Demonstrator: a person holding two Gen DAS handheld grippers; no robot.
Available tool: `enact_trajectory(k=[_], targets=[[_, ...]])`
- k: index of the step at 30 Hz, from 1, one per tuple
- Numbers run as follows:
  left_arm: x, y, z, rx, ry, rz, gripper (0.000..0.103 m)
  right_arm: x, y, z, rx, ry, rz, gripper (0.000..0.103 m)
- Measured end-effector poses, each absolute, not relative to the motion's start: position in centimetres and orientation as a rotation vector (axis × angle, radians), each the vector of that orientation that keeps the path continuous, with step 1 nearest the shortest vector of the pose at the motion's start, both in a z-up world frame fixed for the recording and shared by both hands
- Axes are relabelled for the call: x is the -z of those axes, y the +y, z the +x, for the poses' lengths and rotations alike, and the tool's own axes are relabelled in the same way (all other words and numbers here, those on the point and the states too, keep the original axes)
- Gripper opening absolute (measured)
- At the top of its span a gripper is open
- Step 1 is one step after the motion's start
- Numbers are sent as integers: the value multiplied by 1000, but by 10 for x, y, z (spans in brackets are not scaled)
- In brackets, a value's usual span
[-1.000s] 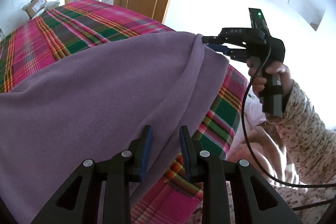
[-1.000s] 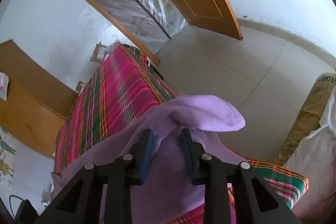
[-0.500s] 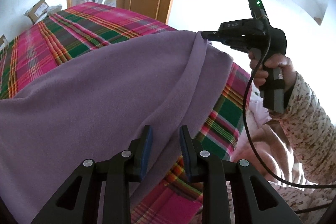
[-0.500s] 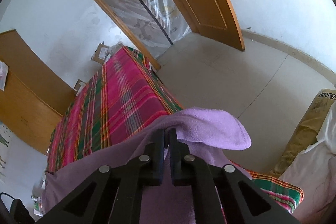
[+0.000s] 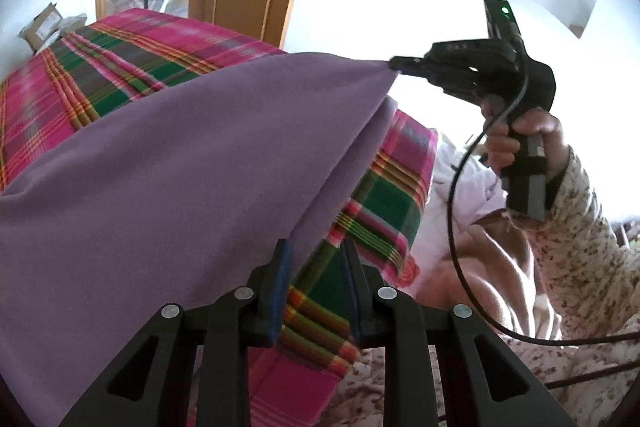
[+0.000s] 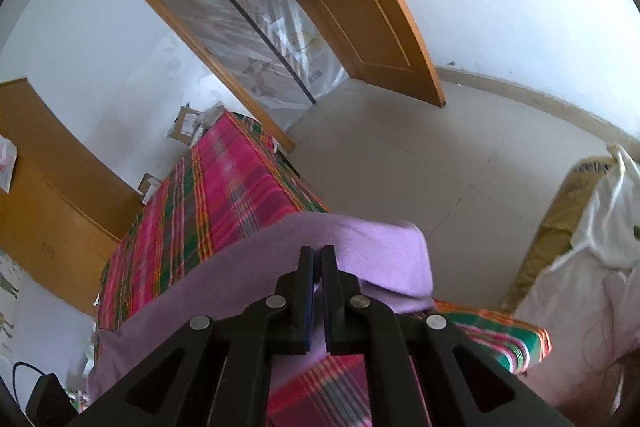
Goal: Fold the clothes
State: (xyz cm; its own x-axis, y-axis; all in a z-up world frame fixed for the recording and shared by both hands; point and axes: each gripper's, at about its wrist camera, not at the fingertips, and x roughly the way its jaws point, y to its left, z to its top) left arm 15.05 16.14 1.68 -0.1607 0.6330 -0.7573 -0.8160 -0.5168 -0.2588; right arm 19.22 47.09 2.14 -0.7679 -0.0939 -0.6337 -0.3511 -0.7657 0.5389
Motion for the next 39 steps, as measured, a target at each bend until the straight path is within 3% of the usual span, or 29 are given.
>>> enact_trajectory(k=[6,12,19,30,32,36,39], targets=[[-17,158,148,-1852,232,-1088,25,5,475,191,-2574,1018,-1075,5],[-20,151,138,-1870,175,-1097,26,-15,482,188,-2565,892,-1019,7],[-9,143,125,-1894,120,-1146,26,-32,469,126,-2727,798,-1119,28],[-1,141,120,-1847,61,-1133,26,-13,440,84,-2726,559,-1329,29],[-1,140,119,-1839,46,-1131,26,-12,438,86,-2723,552,-1327,27],[0,138,120,-1833,31,-1124,26,-14,431,89,-2715,483,-1294,5],[-1,138,121,-1831,31,-1121,26,-20,432,89,-2704,467,-1236,2]])
